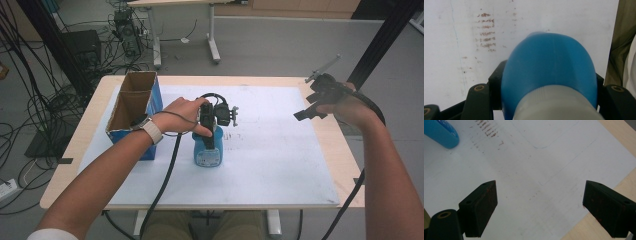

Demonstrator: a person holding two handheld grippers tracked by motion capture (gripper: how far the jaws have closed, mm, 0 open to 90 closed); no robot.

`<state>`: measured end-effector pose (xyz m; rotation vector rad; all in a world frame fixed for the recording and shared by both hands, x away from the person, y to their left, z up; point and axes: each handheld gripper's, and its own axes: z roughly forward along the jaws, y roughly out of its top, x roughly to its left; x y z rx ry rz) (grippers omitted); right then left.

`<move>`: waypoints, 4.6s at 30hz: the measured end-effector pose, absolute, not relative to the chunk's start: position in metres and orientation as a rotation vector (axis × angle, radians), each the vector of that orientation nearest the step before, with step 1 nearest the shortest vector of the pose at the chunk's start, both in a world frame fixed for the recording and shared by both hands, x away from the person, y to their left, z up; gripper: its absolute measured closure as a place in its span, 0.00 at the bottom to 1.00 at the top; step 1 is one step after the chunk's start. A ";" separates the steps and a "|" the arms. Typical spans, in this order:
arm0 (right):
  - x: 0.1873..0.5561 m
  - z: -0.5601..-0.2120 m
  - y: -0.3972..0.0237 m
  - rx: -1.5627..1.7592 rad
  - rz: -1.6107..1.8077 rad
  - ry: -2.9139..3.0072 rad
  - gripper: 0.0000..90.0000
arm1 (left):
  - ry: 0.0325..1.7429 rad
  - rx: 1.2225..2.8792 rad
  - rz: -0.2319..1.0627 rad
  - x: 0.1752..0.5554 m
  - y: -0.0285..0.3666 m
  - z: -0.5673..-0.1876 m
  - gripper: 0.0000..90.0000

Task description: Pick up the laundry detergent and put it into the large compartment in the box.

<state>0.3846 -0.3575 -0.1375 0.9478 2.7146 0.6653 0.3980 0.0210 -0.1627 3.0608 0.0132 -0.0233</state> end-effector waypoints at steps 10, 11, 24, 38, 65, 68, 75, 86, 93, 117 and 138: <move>0.385 -0.137 -0.357 0.946 0.664 2.715 0.14 | 0.014 3.055 -0.023 0.398 0.022 -0.163 0.43; 0.385 -0.137 -0.357 0.947 0.665 2.714 0.14 | 0.015 3.053 -0.025 0.398 0.023 -0.163 0.43; 0.383 -0.136 -0.358 0.947 0.666 2.711 0.14 | 0.033 3.046 -0.024 0.398 0.025 -0.164 0.43; 0.384 -0.136 -0.357 0.947 0.664 2.709 0.14 | 0.045 3.041 -0.032 0.399 0.027 -0.164 0.43; 0.384 -0.140 -0.358 0.951 0.666 2.714 0.14 | 0.049 3.041 -0.026 0.398 0.026 -0.164 0.43; 0.384 -0.140 -0.359 0.954 0.666 2.712 0.14 | 0.050 3.041 -0.032 0.400 0.027 -0.164 0.43; 0.382 -0.141 -0.363 0.961 0.667 2.710 0.14 | 0.053 3.045 -0.034 0.399 0.025 -0.163 0.43; 0.376 -0.137 -0.367 0.970 0.680 2.694 0.14 | 0.136 3.024 -0.030 0.398 0.027 -0.152 0.43; 0.371 -0.134 -0.369 0.970 0.686 2.683 0.14 | 0.205 3.035 0.003 0.389 0.024 -0.132 0.43; 0.360 -0.129 -0.367 0.940 0.720 2.667 0.14 | 0.478 3.015 0.060 0.379 0.030 -0.096 0.43; 0.354 -0.125 -0.368 0.924 0.735 2.661 0.14 | 0.676 2.962 0.108 0.371 0.037 -0.061 0.43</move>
